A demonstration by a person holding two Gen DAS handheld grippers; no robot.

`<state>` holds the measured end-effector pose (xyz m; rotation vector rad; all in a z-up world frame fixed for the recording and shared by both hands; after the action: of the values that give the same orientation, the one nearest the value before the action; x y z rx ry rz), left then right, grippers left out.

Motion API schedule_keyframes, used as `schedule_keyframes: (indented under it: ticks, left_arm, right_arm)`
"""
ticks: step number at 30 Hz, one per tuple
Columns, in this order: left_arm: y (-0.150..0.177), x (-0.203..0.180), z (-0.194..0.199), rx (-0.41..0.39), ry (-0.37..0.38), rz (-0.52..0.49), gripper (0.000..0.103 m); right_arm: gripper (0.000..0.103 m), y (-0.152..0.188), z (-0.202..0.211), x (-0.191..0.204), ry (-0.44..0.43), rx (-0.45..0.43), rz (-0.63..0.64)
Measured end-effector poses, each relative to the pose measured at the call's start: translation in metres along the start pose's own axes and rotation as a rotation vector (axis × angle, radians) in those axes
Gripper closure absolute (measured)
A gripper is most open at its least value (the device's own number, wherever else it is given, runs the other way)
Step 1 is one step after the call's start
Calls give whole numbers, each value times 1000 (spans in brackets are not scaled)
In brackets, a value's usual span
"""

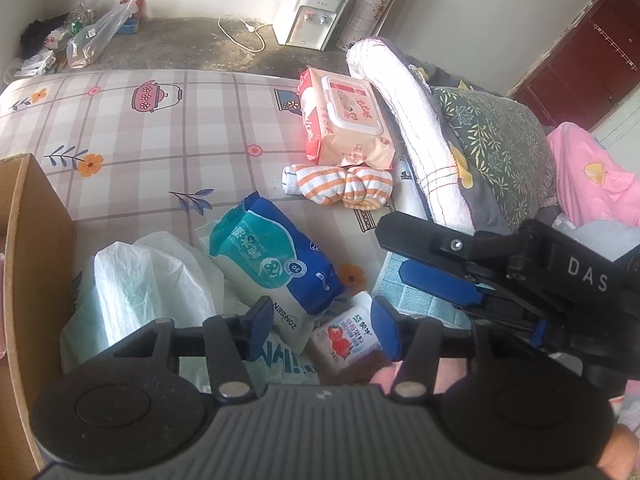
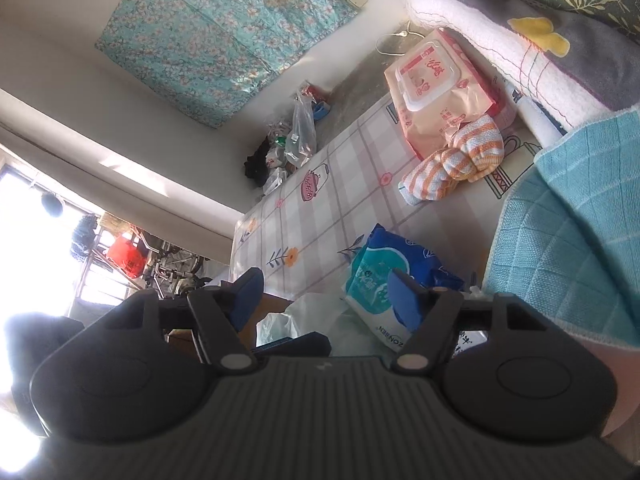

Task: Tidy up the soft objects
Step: 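Grasp the wet-wipes pack with the left gripper while the right gripper grasps it too, then lift the wet-wipes pack with both grippers and carry it over the box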

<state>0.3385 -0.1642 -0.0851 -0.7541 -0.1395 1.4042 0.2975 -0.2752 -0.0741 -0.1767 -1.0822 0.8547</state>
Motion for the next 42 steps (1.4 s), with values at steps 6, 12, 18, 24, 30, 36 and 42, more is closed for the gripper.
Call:
schedule_keyframes:
  ticks: [6, 12, 18, 24, 30, 36, 42]
  left_arm:
    - [4, 21, -44, 92, -51, 81, 51]
    - [7, 42, -80, 153, -90, 156, 51]
    - [2, 48, -99, 148, -124, 170, 51]
    - [-10, 37, -113, 124, -103, 128, 51]
    - [-8, 37, -122, 140, -127, 134, 46]
    - [-9, 36, -124, 142, -133, 117, 46]
    - [-9, 34, -122, 120, -137, 89, 49]
  right_arm:
    - [32, -3, -47, -23, 68, 102, 37]
    - [32, -7, -93, -40, 115, 169, 70]
    - [32, -9, -128, -59, 148, 210, 62]
    - [32, -10, -143, -73, 166, 215, 32]
    - [33, -12, -160, -88, 213, 224, 29]
    - [41, -9, -169, -89, 193, 234, 40]
    - [54, 6, -165, -89, 157, 253, 48]
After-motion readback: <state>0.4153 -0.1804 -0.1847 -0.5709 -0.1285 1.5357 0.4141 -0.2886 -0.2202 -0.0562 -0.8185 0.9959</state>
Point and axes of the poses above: each gripper's, at about its wrist camera, not at the fingertips, and z roughly against the way its jaws point, x to its left, y to its underside, the point moved 10 cm from there along -z, roughly the way its jaws point, and after that the axes turned 11 degrees about -x, right-handed, at the moved point
